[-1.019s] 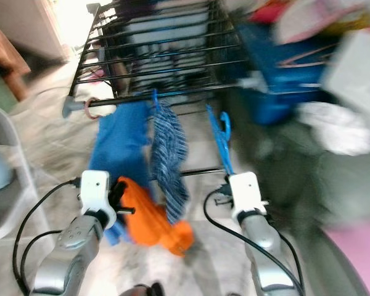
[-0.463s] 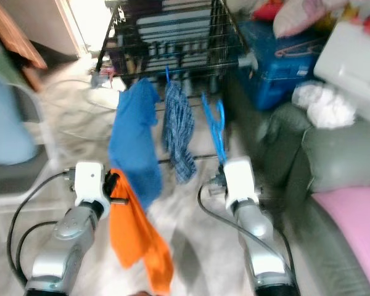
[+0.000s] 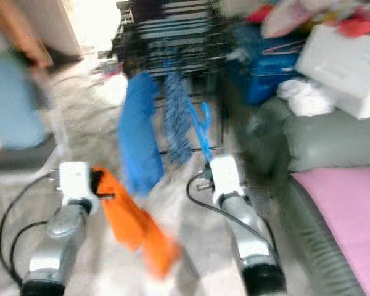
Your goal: Hang hanger
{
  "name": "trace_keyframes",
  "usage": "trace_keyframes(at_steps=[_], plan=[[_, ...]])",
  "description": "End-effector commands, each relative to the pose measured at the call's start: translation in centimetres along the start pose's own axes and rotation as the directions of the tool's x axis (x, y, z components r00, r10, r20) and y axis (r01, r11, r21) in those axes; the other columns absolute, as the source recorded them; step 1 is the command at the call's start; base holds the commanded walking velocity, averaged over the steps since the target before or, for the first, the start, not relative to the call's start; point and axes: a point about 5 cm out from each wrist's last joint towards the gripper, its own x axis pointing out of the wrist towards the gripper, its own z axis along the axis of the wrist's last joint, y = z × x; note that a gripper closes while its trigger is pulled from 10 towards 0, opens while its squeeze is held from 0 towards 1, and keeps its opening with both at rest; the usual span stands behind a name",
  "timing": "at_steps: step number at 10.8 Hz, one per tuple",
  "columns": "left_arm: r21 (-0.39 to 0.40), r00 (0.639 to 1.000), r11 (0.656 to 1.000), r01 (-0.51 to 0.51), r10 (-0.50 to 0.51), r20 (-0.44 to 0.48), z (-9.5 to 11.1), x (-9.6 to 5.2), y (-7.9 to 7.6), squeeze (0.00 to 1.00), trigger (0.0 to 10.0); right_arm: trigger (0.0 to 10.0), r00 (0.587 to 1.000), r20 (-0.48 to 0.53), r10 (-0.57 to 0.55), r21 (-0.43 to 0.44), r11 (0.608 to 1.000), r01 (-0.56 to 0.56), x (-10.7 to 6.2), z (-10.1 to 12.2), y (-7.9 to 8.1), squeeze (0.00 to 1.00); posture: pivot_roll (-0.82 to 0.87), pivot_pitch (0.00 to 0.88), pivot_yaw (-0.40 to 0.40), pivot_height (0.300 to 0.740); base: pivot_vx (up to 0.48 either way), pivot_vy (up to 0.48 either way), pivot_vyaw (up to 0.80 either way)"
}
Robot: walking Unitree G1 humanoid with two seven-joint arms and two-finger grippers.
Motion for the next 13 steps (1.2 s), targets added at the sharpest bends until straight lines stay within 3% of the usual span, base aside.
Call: trace_keyframes(at_steps=[1, 4, 8, 10, 13], plan=[[0.010, 0.999, 1.000, -0.011, 0.010, 0.051, 1.0, 0.3, 0.1, 0.00, 10.0, 10.0, 1.000, 0.029, 0.000, 0.002, 1.000, 0.000, 0.5, 0.8, 0.0, 0.00, -0.09, 0.000, 0.075, 0.740, 0.000, 0.000, 0.00], [0.045, 0.996, 0.999, 0.023, -0.027, 0.086, 1.4, 1.0, -0.9, 0.00, 10.0, 10.0, 1.000, 0.022, -0.021, 0.047, 0.999, 0.020, 1.3, 0.7, 0.0, 0.00, -0.09, 0.000, 0.080, 0.740, 0.000, 0.000, 0.00], [0.002, 0.993, 0.999, -0.053, 0.053, 0.110, 0.9, 0.0, -0.8, 0.00, 10.0, 10.0, 0.996, -0.016, 0.087, -0.010, 0.996, -0.088, 1.6, -0.1, 1.3, 0.00, 0.00, 0.000, -0.066, 0.740, 0.000, 0.000, 0.00], [0.003, 0.993, 0.999, -0.039, 0.038, 0.115, 0.7, -0.6, -1.2, 0.00, 10.0, 10.0, 0.998, -0.028, 0.060, 0.001, 0.998, -0.060, 1.7, -0.4, 0.7, 0.00, -0.02, 0.000, -0.042, 0.740, 0.000, 0.000, 0.00], [0.028, 0.996, 0.999, 0.030, -0.032, 0.080, 0.3, -0.7, -2.2, 0.00, 10.0, 10.0, 0.998, 0.007, 0.060, -0.012, 0.998, -0.060, 0.6, -0.6, 0.8, 0.00, -0.10, 0.000, 0.057, 0.740, 0.000, 0.000, 0.69]])
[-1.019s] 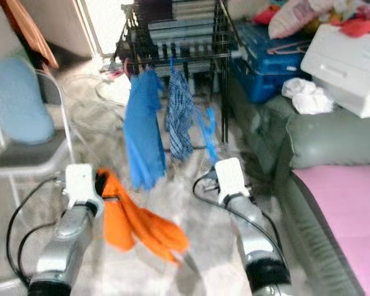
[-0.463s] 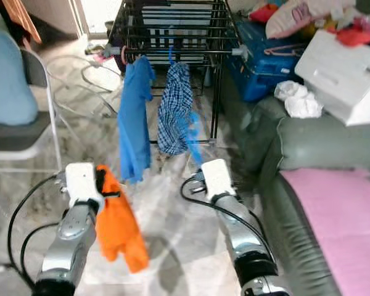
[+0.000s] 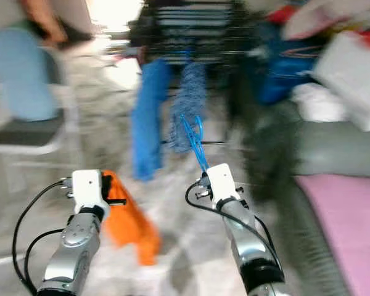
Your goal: Hang hanger
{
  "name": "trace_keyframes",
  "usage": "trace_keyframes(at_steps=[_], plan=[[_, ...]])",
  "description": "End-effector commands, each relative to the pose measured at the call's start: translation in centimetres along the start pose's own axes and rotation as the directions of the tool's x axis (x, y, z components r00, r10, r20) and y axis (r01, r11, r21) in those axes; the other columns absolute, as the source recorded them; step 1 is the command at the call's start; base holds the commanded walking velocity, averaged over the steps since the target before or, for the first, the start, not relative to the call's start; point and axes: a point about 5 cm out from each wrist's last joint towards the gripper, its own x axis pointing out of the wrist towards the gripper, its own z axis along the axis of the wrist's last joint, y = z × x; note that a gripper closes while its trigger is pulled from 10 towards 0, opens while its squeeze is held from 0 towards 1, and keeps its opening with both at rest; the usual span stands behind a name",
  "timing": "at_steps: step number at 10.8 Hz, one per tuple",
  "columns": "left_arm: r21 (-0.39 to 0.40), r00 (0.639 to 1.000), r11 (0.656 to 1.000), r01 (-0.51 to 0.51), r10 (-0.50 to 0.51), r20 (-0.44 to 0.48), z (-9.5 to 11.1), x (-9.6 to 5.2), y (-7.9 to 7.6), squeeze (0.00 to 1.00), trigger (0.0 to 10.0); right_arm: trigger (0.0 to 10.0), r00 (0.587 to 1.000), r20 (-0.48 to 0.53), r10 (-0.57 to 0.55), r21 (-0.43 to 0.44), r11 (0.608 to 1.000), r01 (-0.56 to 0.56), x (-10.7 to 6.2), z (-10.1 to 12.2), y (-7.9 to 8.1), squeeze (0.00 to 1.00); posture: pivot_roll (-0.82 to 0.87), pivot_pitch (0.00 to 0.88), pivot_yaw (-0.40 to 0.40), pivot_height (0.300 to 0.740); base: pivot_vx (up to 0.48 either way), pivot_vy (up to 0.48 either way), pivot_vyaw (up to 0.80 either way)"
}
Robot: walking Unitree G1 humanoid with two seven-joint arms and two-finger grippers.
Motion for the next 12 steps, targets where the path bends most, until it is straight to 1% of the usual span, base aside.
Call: trace_keyframes(at_steps=[1, 3, 4, 7, 9, 12], plan=[[0.022, 1.000, 1.000, 0.010, -0.010, 0.014, 0.3, -0.1, 0.0, 0.00, 10.0, 10.0, 0.999, 0.047, -0.013, -0.003, 1.000, 0.013, -0.1, 1.0, -0.1, 0.00, -0.12, 0.000, 0.071, 0.740, 0.000, 0.000, 0.80], [0.005, 0.999, 1.000, -0.025, 0.025, -0.025, -0.1, -0.2, 0.7, 0.00, 10.0, 10.0, 0.997, 0.072, -0.021, -0.004, 1.000, 0.021, -0.8, 1.3, -0.5, 0.00, -0.12, 0.000, 0.083, 0.740, 0.000, 0.000, 0.80], [0.020, 0.999, 1.000, -0.007, 0.008, -0.035, -0.2, -0.4, 0.8, 0.00, 10.0, 10.0, 0.997, 0.072, -0.017, -0.002, 1.000, 0.017, -0.8, 1.3, -0.3, 0.00, -0.11, 0.000, 0.080, 0.740, 0.000, 0.000, 0.80], [0.015, 0.998, 1.000, -0.024, 0.025, -0.055, -0.3, -0.4, 1.1, 0.00, 10.0, 10.0, 0.997, 0.078, 0.008, -0.005, 1.000, -0.008, -0.7, 1.6, 0.3, 0.00, -0.10, 0.000, 0.081, 0.740, 0.000, 0.000, 0.80], [0.032, 0.999, 0.999, -0.013, 0.014, -0.044, -0.1, -0.1, 1.1, 0.00, 10.0, 10.0, 0.996, 0.085, 0.021, -0.008, 1.000, -0.021, -0.5, 1.9, 0.6, 0.00, -0.10, 0.000, 0.085, 0.740, 0.000, 0.000, 0.80], [0.025, 0.999, 1.000, 0.018, -0.018, -0.037, 0.0, -0.1, 0.8, 0.00, 10.0, 10.0, 0.996, 0.087, 0.014, -0.016, 1.000, -0.013, -0.7, 1.8, 0.4, 0.00, -0.11, 0.000, 0.098, 0.740, 0.000, 0.000, 0.80]])
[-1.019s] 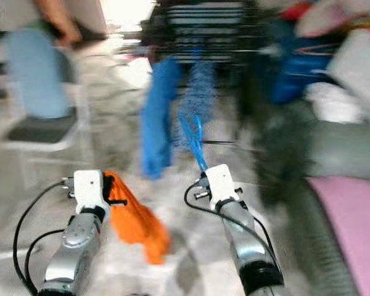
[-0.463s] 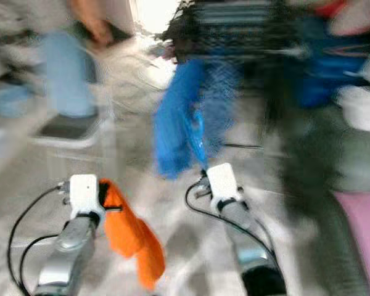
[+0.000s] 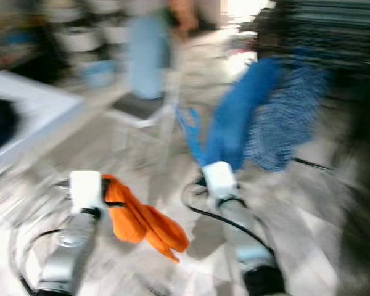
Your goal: Hang hanger
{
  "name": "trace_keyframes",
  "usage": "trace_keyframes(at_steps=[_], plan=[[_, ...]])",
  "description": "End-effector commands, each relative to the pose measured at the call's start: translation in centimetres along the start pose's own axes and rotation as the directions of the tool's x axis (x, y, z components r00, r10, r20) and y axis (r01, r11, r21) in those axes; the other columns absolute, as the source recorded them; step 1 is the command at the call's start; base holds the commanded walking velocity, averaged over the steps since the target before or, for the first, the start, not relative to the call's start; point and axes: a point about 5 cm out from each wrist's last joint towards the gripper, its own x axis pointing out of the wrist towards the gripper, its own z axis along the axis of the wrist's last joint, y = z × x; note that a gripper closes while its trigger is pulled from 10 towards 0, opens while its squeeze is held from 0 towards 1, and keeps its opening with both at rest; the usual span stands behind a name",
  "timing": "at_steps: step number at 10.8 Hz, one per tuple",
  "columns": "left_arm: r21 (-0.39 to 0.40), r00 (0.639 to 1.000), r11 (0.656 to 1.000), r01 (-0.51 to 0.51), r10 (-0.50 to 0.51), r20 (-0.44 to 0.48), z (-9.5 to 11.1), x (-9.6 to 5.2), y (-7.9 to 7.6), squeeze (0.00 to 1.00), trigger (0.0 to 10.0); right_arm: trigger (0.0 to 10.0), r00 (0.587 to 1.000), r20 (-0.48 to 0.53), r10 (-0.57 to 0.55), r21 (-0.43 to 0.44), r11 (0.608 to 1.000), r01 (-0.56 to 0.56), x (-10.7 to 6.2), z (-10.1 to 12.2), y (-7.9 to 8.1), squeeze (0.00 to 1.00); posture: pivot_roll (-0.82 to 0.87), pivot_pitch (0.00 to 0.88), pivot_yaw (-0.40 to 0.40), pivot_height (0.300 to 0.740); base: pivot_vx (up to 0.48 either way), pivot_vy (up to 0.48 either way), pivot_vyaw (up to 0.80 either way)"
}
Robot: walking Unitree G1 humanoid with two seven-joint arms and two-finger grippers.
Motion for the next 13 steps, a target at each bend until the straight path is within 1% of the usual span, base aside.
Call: trace_keyframes(at_steps=[1, 3, 4, 6, 8, 10, 11, 12, 13], plan=[[0.014, 0.999, 0.999, -0.035, 0.035, 0.020, 0.3, 0.0, 1.3, 0.00, 10.0, 10.0, 0.999, 0.039, 0.027, -0.001, 1.000, -0.027, 0.3, 1.0, 0.8, 0.00, -0.11, 0.000, 0.097, 0.740, 0.000, 0.000, 0.80], [0.026, 0.998, 0.998, -0.054, 0.054, 0.016, 0.1, 0.0, 1.5, 0.00, 10.0, 10.0, 0.998, 0.038, 0.040, -0.012, 0.999, -0.040, 0.4, 1.0, 0.9, 0.00, -0.10, 0.000, 0.097, 0.740, 0.000, 0.000, 0.80], [0.054, 0.997, 0.996, -0.073, 0.072, 0.009, 0.0, 0.0, 1.6, 0.00, 10.0, 10.0, 0.998, 0.045, 0.043, -0.016, 0.999, -0.043, 0.6, 1.2, 0.9, 0.00, -0.10, 0.000, 0.100, 0.740, 0.000, 0.000, 0.80], [0.062, 0.999, 0.997, -0.049, 0.047, 0.019, 0.2, 0.1, 1.5, 0.00, 10.0, 10.0, 0.998, 0.050, 0.038, -0.018, 0.999, -0.038, 0.7, 1.4, 0.8, 0.00, -0.10, 0.000, 0.105, 0.740, 0.000, 0.000, 0.80], [0.068, 0.999, 0.996, -0.053, 0.052, 0.017, 0.2, 0.2, 1.6, 0.00, 10.0, 10.0, 0.998, 0.052, 0.024, 0.014, 1.000, -0.025, 0.6, 1.3, 0.8, 0.00, -0.11, 0.000, 0.106, 0.740, 0.000, 0.000, 0.00], [0.059, 0.999, 0.998, -0.034, 0.033, 0.019, 0.1, 0.2, 1.2, 0.00, 10.0, 10.0, 0.998, 0.057, 0.023, 0.019, 1.000, -0.024, 0.6, 1.3, 0.7, 0.00, -0.11, 0.000, 0.107, 0.740, 0.000, 0.000, 0.00], [0.059, 0.999, 0.998, 0.002, -0.004, 0.033, 0.3, 0.2, 0.8, 0.00, 10.0, 10.0, 0.998, 0.059, 0.022, 0.020, 1.000, -0.023, 0.6, 1.4, 0.6, 0.00, -0.11, 0.000, 0.107, 0.740, 0.000, 0.000, 0.00], [0.098, 0.995, 0.993, 0.070, -0.075, 0.058, 0.8, 0.3, 0.7, 0.00, 10.0, 10.0, 0.998, 0.061, 0.017, 0.021, 1.000, -0.018, 0.6, 1.5, 0.4, 0.00, -0.11, 0.000, 0.106, 0.740, 0.000, 0.000, 0.00], [0.146, 0.989, 0.981, 0.128, -0.137, 0.059, 1.2, 0.4, 0.8, 0.00, 10.0, 10.0, 0.998, 0.062, 0.012, 0.021, 1.000, -0.013, 0.6, 1.5, 0.2, 0.00, -0.11, 0.000, 0.106, 0.740, 0.000, 0.000, 0.00]])
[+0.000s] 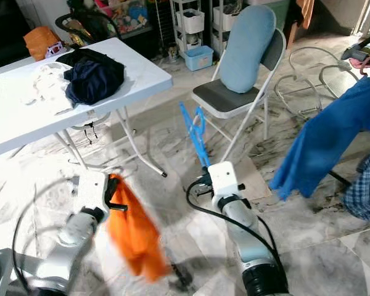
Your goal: Hang hanger
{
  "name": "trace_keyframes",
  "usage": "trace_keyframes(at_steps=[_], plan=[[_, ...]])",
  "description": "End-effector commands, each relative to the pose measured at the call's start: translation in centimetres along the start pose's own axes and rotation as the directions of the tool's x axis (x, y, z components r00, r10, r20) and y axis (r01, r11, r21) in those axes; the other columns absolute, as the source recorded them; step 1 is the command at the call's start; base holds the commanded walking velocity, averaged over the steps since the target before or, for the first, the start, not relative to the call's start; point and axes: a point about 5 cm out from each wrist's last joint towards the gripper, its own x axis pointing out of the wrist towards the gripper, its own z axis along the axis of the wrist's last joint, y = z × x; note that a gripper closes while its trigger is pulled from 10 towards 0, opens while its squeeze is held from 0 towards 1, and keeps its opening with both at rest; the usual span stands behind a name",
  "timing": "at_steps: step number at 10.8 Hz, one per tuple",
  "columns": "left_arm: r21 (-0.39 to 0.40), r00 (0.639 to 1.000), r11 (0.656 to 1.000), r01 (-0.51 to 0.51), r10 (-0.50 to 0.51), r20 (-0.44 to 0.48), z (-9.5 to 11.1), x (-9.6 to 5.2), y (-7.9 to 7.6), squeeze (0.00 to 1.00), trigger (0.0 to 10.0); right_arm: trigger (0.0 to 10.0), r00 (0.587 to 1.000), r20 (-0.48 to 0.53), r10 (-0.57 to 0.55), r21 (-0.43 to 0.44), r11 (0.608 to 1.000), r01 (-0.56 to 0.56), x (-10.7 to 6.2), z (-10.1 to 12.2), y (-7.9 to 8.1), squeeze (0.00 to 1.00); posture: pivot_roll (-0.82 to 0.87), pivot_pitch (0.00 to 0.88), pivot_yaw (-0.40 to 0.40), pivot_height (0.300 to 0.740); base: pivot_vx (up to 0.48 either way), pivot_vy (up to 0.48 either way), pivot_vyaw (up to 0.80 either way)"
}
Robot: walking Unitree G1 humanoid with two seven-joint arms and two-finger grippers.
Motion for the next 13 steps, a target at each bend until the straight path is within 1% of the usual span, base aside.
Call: trace_keyframes(at_steps=[1, 2, 3, 4, 5, 6, 8, 11, 13], plan=[[0.081, 1.000, 0.996, 0.024, -0.024, 0.001, 0.7, 0.6, 1.2, 0.00, 10.0, 10.0, 0.999, 0.033, 0.008, 0.003, 1.000, -0.008, 0.4, 0.8, 0.1, 0.00, -0.11, 0.000, 0.106, 0.740, 0.000, 0.000, 0.00], [0.115, 0.999, 0.992, 0.047, -0.049, 0.011, 1.3, 0.9, 2.0, 0.00, 10.0, 10.0, 0.999, 0.043, 0.012, 0.019, 1.000, -0.013, 0.3, 0.9, 0.2, 0.00, -0.11, 0.000, 0.106, 0.740, 0.000, 0.000, 0.00], [0.117, 0.999, 0.992, 0.040, -0.042, 0.021, 1.7, 1.1, 2.4, 0.00, 10.0, 10.0, 0.999, 0.043, 0.013, 0.024, 1.000, -0.014, 0.3, 0.9, 0.4, 0.00, -0.11, 0.000, 0.106, 0.740, 0.000, 0.000, 0.00], [0.113, 0.999, 0.993, 0.035, -0.038, 0.022, 1.8, 1.1, 2.3, 0.00, 10.0, 10.0, 1.000, 0.013, 0.005, 0.040, 0.999, -0.006, 0.3, 0.5, 0.5, 0.00, -0.12, 0.000, 0.112, 0.740, 0.000, 0.000, -0.80], [0.051, 0.999, 0.997, 0.050, -0.050, 0.004, 1.5, 1.1, 1.8, 0.00, 10.0, 10.0, 1.000, 0.008, 0.001, 0.037, 0.999, -0.002, 0.2, 0.3, 0.5, 0.00, -0.12, 0.000, 0.112, 0.740, 0.000, 0.000, -0.80], [0.056, 0.997, 0.996, 0.075, -0.076, 0.010, 1.4, 1.0, 1.1, 0.00, 10.0, 10.0, 1.000, 0.006, -0.005, 0.031, 1.000, 0.005, 0.2, 0.3, 0.3, 0.00, -0.12, 0.000, 0.110, 0.740, 0.000, 0.304, -0.80], [0.054, 0.996, 0.994, 0.091, -0.091, 0.005, 1.1, 0.8, 0.5, 0.00, 10.0, 10.0, 1.000, 0.007, -0.022, 0.024, 0.999, 0.021, 0.4, 0.5, -0.1, 0.00, -0.12, 0.000, 0.107, 0.740, 0.000, 0.358, -0.80], [0.040, 0.996, 0.996, 0.085, -0.085, 0.002, 1.1, 0.8, 0.6, 0.00, 10.0, 10.0, 1.000, 0.007, -0.027, 0.023, 0.999, 0.027, 0.3, 0.4, 0.0, 0.00, -0.12, 0.000, 0.108, 0.740, 0.000, 0.344, -0.80], [0.039, 0.996, 0.996, 0.086, -0.086, -0.003, 0.9, 1.0, 0.4, 0.00, 10.0, 10.0, 0.999, 0.009, -0.036, 0.024, 0.999, 0.036, 0.2, 0.4, -0.1, 0.00, -0.12, 0.000, 0.112, 0.740, 0.000, 0.480, -0.61]])
